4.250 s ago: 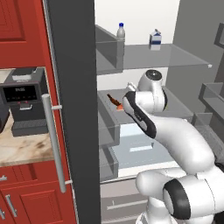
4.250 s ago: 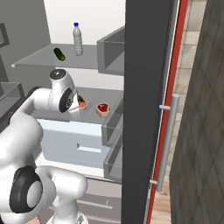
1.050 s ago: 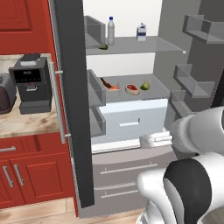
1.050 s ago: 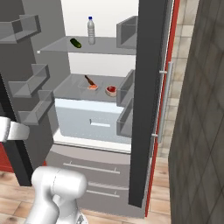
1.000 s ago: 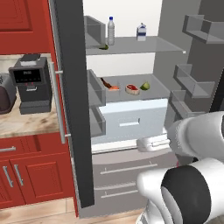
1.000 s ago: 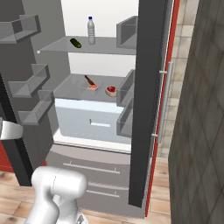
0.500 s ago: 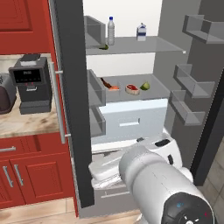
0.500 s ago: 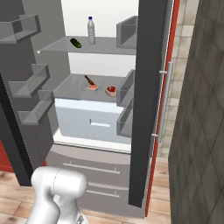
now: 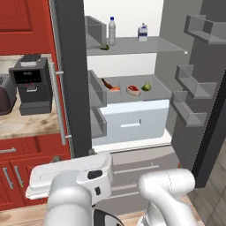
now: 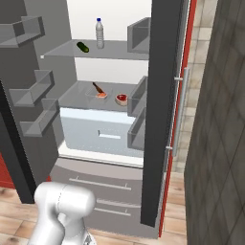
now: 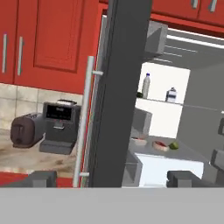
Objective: Place the tupperware on the second highest shelf of the fridge. Make space for the tupperware among the existing items by rearranging them on the shelves if needed. Close the fridge door when finished.
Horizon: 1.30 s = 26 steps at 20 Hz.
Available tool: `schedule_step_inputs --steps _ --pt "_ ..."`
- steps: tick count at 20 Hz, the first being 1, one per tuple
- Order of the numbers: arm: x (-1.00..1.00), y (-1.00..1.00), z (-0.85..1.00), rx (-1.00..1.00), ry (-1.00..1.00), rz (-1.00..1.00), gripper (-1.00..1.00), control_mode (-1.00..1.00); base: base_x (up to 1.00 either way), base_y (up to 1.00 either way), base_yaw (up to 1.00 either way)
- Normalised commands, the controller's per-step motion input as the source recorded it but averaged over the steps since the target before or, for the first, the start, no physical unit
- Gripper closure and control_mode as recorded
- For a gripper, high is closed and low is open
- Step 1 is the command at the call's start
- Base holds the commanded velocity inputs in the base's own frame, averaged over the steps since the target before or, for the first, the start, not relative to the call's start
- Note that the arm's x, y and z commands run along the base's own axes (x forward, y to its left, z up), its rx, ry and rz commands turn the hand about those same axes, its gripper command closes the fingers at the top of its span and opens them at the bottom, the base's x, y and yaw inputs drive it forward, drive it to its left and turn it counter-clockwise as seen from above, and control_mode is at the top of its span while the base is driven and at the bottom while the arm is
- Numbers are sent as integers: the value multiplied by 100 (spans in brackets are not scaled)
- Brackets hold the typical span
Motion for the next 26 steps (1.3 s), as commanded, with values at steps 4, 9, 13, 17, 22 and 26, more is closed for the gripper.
schedule_step_inputs --steps 4,9,13,17,22,26 --pt "98 68 -50 3 -18 -28 -100 -100 0 0 0" --pt "96 66 -41 0 -4 -33 -100 -100 0 0 0" --pt "100 63 -37 0 -1 -42 -100 -100 0 0 0" --pt "100 7 -11 0 0 -31 -100 -100 0 0 0" --pt "100 -16 -7 0 0 -9 -100 -100 0 0 0" --pt "71 -77 1 6 0 -2 -100 -100 0 0 0"
